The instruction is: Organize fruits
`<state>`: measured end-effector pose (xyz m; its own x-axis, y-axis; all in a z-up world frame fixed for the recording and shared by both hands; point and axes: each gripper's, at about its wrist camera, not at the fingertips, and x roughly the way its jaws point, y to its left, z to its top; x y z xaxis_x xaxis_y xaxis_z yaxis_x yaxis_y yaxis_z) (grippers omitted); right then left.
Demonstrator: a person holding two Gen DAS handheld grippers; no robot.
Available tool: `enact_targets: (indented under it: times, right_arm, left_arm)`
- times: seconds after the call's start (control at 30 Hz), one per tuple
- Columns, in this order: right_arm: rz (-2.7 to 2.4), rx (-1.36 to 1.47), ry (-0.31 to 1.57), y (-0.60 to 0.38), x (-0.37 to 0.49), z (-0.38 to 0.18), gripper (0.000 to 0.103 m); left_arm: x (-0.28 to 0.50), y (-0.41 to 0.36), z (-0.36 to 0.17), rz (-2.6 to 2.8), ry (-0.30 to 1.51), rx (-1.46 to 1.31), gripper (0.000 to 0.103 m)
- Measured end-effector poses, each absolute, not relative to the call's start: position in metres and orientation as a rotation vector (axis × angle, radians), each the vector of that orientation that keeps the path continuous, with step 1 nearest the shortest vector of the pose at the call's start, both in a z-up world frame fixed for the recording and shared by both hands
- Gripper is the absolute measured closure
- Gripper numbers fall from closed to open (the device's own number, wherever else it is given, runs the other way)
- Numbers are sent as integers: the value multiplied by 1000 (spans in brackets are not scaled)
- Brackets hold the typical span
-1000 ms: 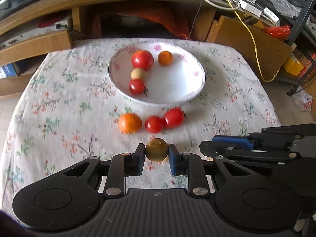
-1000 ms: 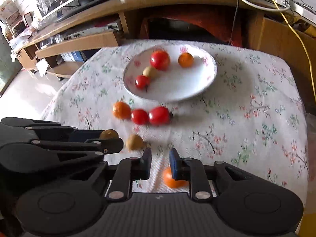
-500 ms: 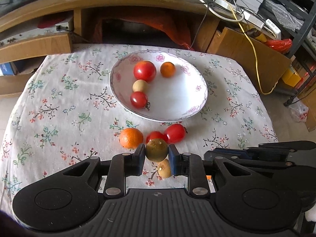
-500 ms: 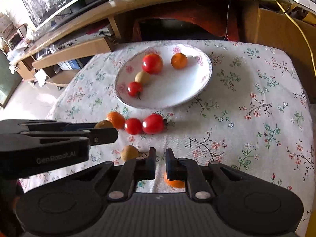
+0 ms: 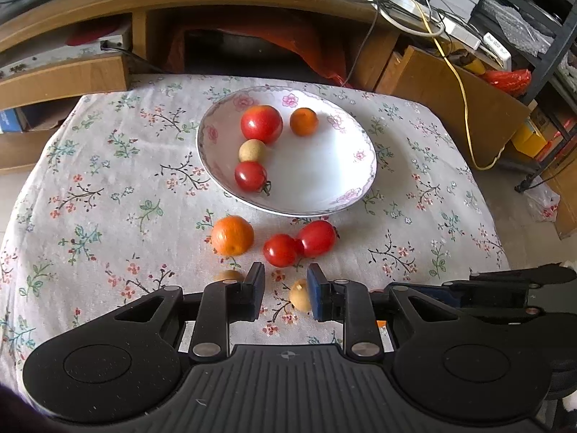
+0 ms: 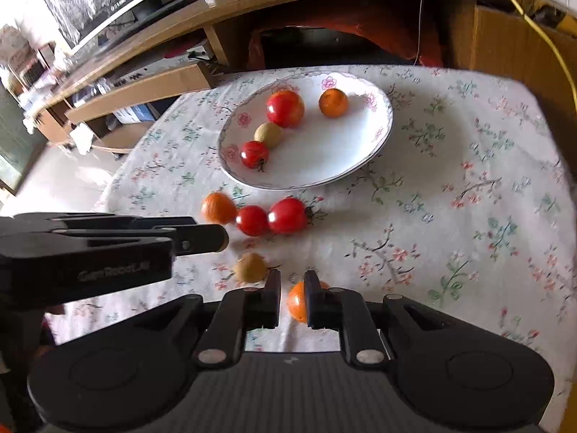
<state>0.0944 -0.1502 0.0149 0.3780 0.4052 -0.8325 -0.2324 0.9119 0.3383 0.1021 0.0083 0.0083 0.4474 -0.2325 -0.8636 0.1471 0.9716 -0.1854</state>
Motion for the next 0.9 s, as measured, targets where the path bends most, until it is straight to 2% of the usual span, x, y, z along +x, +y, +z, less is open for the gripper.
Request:
enact_targets:
  times: [0.17, 0.37, 0.6, 0.7, 0.9]
  right_arm:
    - [431, 214, 1128, -147, 95, 14, 87]
    - [465, 205, 1124, -138, 96, 12, 85]
    - [459, 185, 1128, -133, 94, 13, 83]
    - [445, 202, 1128, -139, 95, 13, 83]
    - [444, 226, 1130, -145, 93, 14, 82]
  left_arm:
    - [103, 20, 0, -201, 1112, -91, 68]
    - [102, 59, 16, -159, 1080, -147, 63]
    - [102, 40, -7, -178, 1148, -113, 64]
    - [108, 32, -9, -172, 1144, -99, 60]
    - [112, 28, -12, -185, 1159, -125, 62]
